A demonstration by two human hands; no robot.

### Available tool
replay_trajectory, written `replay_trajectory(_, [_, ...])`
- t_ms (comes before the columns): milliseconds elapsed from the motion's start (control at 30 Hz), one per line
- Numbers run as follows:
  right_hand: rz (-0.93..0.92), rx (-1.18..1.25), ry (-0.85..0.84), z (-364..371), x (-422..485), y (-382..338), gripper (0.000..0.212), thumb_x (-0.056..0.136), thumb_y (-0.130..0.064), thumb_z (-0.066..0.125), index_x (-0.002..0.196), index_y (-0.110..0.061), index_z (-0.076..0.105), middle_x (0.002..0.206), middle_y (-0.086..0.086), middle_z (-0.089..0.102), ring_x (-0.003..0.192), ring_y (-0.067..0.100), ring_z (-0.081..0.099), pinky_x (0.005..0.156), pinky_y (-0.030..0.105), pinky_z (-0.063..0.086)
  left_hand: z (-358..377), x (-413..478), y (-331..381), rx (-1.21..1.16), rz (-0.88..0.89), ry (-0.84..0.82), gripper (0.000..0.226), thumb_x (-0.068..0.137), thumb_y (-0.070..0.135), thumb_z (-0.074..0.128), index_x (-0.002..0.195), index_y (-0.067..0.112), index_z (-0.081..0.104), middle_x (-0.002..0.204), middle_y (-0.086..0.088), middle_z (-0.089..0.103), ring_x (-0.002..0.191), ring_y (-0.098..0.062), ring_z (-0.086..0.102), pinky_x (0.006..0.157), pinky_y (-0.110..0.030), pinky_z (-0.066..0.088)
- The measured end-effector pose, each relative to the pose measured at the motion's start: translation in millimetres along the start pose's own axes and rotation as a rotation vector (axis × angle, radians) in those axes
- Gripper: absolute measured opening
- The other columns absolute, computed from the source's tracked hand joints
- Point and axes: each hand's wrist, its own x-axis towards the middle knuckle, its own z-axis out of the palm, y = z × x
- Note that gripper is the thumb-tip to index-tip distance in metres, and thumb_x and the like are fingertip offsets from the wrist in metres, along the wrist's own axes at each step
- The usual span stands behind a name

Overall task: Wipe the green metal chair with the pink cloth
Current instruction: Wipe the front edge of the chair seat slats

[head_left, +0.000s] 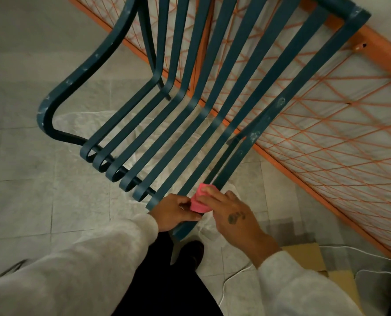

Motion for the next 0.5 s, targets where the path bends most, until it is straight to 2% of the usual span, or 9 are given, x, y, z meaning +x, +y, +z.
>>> replay_trajectory(67, [0.034, 0.013, 0.004, -10, 5, 12, 0.066, 0.081, 0.002, 0.062, 0.137, -0.030, 0.050, 0.151, -0.010, 0.040, 0.119, 0.023, 0.053, 0.095, 0.035, 0.048, 0, -3, -4, 0.025, -0.003, 0.010, 0.036, 0.075, 0.030, 0.081, 0.109, 0.020, 0.073, 0.099, 0.005, 0.076, 0.096, -0.012, 0.071, 0.101, -0.036, 0.050])
replay_trajectory(133, [0.138, 0.036, 0.049, -19, 14, 23, 0.067, 0.084, 0.002, 0.061, 0.139, -0.033, 0.046, 0.154, -0.012, 0.033, 0.125, 0.024, 0.050, 0.100, 0.038, 0.047, 1, -5, -4, 0.024, -0.015, 0.020, 0.043, 0.078, 0.031, 0.079, 0.118, 0.021, 0.069, 0.109, 0.007, 0.073, 0.103, -0.012, 0.067, 0.103, -0.033, 0.048])
replay_trajectory(200, [0.225, 0.022, 0.081, -23, 22, 23, 0.069, 0.085, 0.000, 0.063, 0.141, -0.034, 0.044, 0.157, -0.011, 0.028, 0.128, 0.023, 0.046, 0.102, 0.036, 0.045, 2, -7, -4, 0.013, -0.026, 0.026, 0.048, 0.080, 0.031, 0.078, 0.125, 0.021, 0.064, 0.113, 0.010, 0.068, 0.108, -0.012, 0.063, 0.101, -0.027, 0.045])
replay_trajectory(267, [0.268, 0.019, 0.071, -19, 23, 8, 0.070, 0.082, 0.000, 0.067, 0.140, -0.033, 0.046, 0.156, -0.006, 0.029, 0.123, 0.024, 0.048, 0.099, 0.033, 0.046, 1, -8, -6, -0.003, -0.031, 0.013, 0.047, 0.079, 0.027, 0.079, 0.124, 0.022, 0.065, 0.112, 0.011, 0.068, 0.109, -0.012, 0.063, 0.103, -0.028, 0.044])
replay_trajectory(333, [0.190, 0.014, 0.039, -5, 16, -15, 0.065, 0.078, -0.002, 0.070, 0.134, -0.031, 0.052, 0.148, -0.002, 0.038, 0.118, 0.024, 0.051, 0.095, 0.032, 0.048, -2, -8, -9, 0.005, -0.013, -0.003, 0.039, 0.075, 0.022, 0.081, 0.113, 0.024, 0.071, 0.104, 0.010, 0.074, 0.102, -0.011, 0.068, 0.101, -0.031, 0.048])
replay_trajectory(400, [0.018, -0.015, 0.017, 13, 3, -26, 0.064, 0.072, -0.004, 0.074, 0.130, -0.025, 0.057, 0.141, -0.001, 0.050, 0.124, 0.024, 0.052, 0.094, 0.033, 0.048, -4, -9, -15, 0.037, 0.013, -0.004, 0.028, 0.072, 0.019, 0.082, 0.099, 0.022, 0.075, 0.092, 0.007, 0.077, 0.093, -0.012, 0.071, 0.096, -0.032, 0.052])
replay_trajectory(500, [-0.088, -0.016, 0.001, 15, -9, -13, 0.070, 0.066, -0.002, 0.077, 0.131, -0.024, 0.059, 0.143, -0.006, 0.053, 0.130, 0.019, 0.051, 0.093, 0.031, 0.046, -3, -11, -20, 0.019, 0.034, 0.008, 0.019, 0.074, 0.016, 0.082, 0.090, 0.022, 0.074, 0.084, 0.007, 0.076, 0.084, -0.012, 0.071, 0.089, -0.030, 0.054])
